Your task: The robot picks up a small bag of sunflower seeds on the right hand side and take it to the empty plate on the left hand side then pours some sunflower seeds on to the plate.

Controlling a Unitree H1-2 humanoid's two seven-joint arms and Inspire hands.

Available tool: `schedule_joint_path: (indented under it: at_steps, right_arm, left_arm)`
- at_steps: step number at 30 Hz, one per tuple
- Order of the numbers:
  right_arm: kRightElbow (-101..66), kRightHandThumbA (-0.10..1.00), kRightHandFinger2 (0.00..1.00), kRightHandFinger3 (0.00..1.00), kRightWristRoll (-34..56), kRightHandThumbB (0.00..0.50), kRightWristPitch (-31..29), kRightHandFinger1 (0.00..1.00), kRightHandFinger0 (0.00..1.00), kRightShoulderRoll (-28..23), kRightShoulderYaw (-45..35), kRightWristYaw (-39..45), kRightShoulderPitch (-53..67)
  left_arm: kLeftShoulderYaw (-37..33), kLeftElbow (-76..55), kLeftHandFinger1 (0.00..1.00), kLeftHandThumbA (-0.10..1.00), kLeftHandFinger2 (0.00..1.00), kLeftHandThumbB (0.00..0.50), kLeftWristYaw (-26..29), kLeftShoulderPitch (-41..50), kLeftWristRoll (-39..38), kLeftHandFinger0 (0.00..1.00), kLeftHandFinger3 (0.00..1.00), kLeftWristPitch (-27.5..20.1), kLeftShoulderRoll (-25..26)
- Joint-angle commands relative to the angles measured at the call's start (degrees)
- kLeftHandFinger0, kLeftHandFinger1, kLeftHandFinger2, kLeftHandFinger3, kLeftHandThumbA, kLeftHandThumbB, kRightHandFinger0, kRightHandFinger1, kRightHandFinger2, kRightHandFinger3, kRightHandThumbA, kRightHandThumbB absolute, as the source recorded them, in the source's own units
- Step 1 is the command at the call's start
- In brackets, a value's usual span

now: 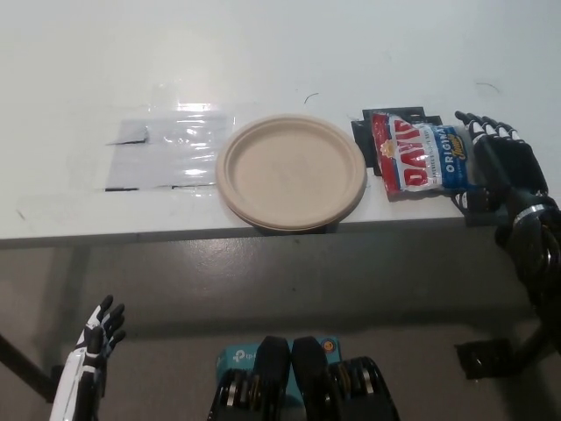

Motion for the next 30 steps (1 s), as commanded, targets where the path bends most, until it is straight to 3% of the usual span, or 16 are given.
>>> schedule_joint_path:
  at_steps: [1,15,20,24,28,29,30]
  right_arm:
    - [1.06,0.95,1.00,1.00,-0.76,0.466,-0.60,1.00,1.00,-0.13,0.60,-2.22,-3.45]
    - [4.16,0.96,1.00,1.00,-0.35,0.474,-1.18,1.00,1.00,0.47,1.83,-3.35,-3.74]
    - [7.66,0.89,1.00,1.00,0.04,0.469,-1.24,1.00,1.00,1.48,2.08,-4.05,-4.51]
    - [13.32,0.78,1.00,1.00,-0.77,0.495,-0.32,1.00,1.00,2.50,3.40,-4.27,-7.73]
    - [32.86,0.46,1.00,1.00,-1.50,0.500,-2.95,1.00,0.99,5.51,6.62,-10.56,-16.14]
    - [37.28,0.42,1.00,1.00,-2.19,0.500,-3.22,1.00,0.73,6.56,7.55,-14.83,-17.27]
    - [41.38,0.08,0.70,0.96,-3.47,0.394,-5.41,0.42,0.18,7.15,8.97,-23.27,-18.07]
  left_arm:
    - [0.20,-0.83,1.00,1.00,1.00,0.042,-0.98,-0.04,-1.08,1.00,1.00,-3.11,0.79]
    - [0.31,-1.66,1.00,1.00,1.00,0.023,-0.87,0.11,-1.14,1.00,1.00,-2.51,0.72]
    - [0.57,-1.67,1.00,1.00,1.00,0.042,-0.93,0.27,-1.69,1.00,1.00,-2.35,0.69]
    - [0.44,-1.05,1.00,1.00,1.00,0.033,-0.96,0.13,-1.38,1.00,1.00,-3.31,0.78]
    - [0.33,-1.24,1.00,1.00,1.00,0.020,-0.96,0.21,-1.48,1.00,1.00,-3.29,0.68]
    - [0.38,-1.34,1.00,1.00,1.00,0.019,-1.23,0.58,-1.65,1.00,1.00,-3.48,1.02]
    - [0.32,-1.62,1.00,1.00,1.00,0.037,-1.13,0.88,-1.51,1.00,1.00,-3.14,0.87]
